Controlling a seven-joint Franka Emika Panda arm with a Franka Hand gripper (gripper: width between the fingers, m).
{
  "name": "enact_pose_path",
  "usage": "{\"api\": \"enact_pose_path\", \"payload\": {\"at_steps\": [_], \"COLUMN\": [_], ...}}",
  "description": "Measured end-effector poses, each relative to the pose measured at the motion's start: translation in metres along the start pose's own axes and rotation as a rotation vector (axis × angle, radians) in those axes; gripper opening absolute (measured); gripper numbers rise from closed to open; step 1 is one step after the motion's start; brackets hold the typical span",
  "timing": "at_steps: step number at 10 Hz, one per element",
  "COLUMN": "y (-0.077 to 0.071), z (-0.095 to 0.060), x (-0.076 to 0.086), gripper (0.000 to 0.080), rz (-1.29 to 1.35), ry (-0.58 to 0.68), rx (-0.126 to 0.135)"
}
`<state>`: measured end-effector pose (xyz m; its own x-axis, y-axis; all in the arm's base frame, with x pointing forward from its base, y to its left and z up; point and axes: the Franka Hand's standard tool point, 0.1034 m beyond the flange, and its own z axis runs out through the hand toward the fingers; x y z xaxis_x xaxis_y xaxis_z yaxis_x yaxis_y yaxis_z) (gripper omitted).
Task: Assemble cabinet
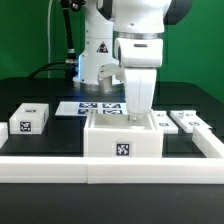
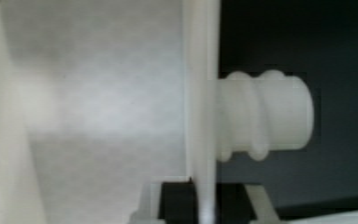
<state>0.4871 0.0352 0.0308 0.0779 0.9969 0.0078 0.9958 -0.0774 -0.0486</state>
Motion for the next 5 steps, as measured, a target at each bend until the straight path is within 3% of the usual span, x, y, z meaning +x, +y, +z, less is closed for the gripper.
{"api": "enact_pose_path", "payload": {"at_steps": [3, 5], "y": [0.000, 0.005], "z": [0.001, 0.001], "x": [-0.002, 0.013], "gripper": [0.0038, 0.0038], "rz": [0.005, 0.010], "ry": [0.000, 0.007], "rx": [0.001, -0.005]}}
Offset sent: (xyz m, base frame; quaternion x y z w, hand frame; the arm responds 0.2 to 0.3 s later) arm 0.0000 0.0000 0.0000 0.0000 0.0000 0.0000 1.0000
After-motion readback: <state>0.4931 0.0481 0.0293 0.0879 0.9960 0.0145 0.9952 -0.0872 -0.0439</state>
